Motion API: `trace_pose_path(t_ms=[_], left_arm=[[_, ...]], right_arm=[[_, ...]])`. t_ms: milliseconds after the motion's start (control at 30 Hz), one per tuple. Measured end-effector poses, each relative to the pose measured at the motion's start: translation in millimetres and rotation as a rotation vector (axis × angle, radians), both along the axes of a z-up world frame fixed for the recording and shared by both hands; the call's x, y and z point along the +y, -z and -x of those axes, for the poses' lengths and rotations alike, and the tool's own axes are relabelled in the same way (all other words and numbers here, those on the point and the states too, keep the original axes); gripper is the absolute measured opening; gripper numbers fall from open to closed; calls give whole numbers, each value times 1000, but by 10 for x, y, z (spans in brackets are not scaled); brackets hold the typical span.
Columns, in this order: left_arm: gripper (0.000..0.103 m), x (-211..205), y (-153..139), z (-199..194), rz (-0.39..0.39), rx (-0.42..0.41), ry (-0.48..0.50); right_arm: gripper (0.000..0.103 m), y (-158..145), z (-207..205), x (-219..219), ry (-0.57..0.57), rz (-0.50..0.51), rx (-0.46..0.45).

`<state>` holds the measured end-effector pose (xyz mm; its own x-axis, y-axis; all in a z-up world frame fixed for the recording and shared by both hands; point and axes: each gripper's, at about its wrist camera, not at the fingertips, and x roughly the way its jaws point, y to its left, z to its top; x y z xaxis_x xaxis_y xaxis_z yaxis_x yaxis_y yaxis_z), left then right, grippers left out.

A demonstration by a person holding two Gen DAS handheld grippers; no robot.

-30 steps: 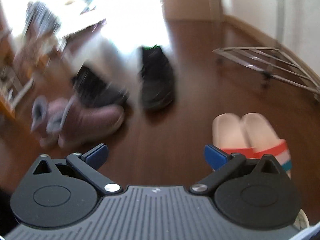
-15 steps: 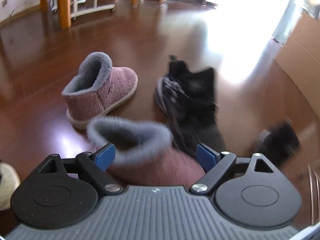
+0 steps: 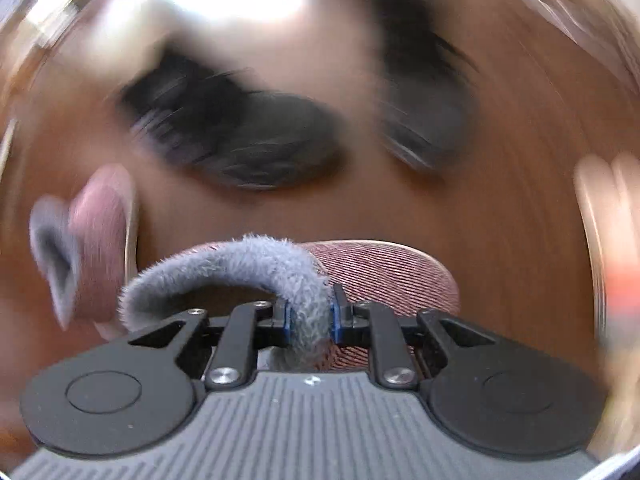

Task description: Organize scattered shoes

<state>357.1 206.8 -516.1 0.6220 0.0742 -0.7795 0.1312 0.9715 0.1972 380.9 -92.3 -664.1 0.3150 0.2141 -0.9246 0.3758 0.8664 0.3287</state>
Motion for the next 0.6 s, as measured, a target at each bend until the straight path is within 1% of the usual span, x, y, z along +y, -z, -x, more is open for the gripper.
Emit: trace_pose_path(t_ms=[33, 67, 100, 133, 167, 200, 267, 300, 333, 400, 433, 467, 500, 533, 567, 600], left_arm=[[100, -68, 0, 3, -4, -1, 12], [100, -126, -2, 16, -10, -2, 22], [100, -183, -4, 29, -16, -3, 31], [100, -240, -7, 43, -22, -4, 41], [100, -293, -13, 61, -33, -8, 42], [100, -336, -19, 74, -41, -10, 33], [100, -401, -9, 82, -45, -5, 21], [100, -430, -2, 84, -48, -3, 19], [100, -487, 5, 90, -56, -1, 21], [100, -551, 7, 104, -66, -3, 27], [100, -637, 1, 131, -79, -11, 40], [100, -671, 0, 140, -84, -14, 45], [100, -695, 1, 145, -86, -16, 49], [100, -759, 12, 151, -93, -14, 56], [100, -787, 19, 150, -95, -11, 60], [100, -826, 34, 148, -103, -7, 68]], right_arm=[[34, 6, 76, -274, 124, -94, 20], [48, 23, 140, -538, 173, -204, 36], [61, -20, 203, -757, 155, -266, -6], [71, -109, 260, -865, 118, -238, -70], [93, -169, 286, -903, 65, -203, -111], [102, -283, 350, -928, -104, -119, -194], [102, -341, 486, -858, -334, 16, -286], [102, -336, 540, -828, -403, 69, -307], [102, -228, 729, -569, -664, 227, -334], [102, -68, 834, -411, -797, 286, -335], [102, 119, 941, -224, -918, 332, -326], [102, 329, 1021, -52, -997, 355, -328], [102, 374, 1023, -45, -999, 358, -327], [102, 524, 1035, 55, -1010, 367, -312], [97, 689, 1025, 148, -1011, 371, -292], [88, 760, 1019, 178, -1008, 385, -287]])
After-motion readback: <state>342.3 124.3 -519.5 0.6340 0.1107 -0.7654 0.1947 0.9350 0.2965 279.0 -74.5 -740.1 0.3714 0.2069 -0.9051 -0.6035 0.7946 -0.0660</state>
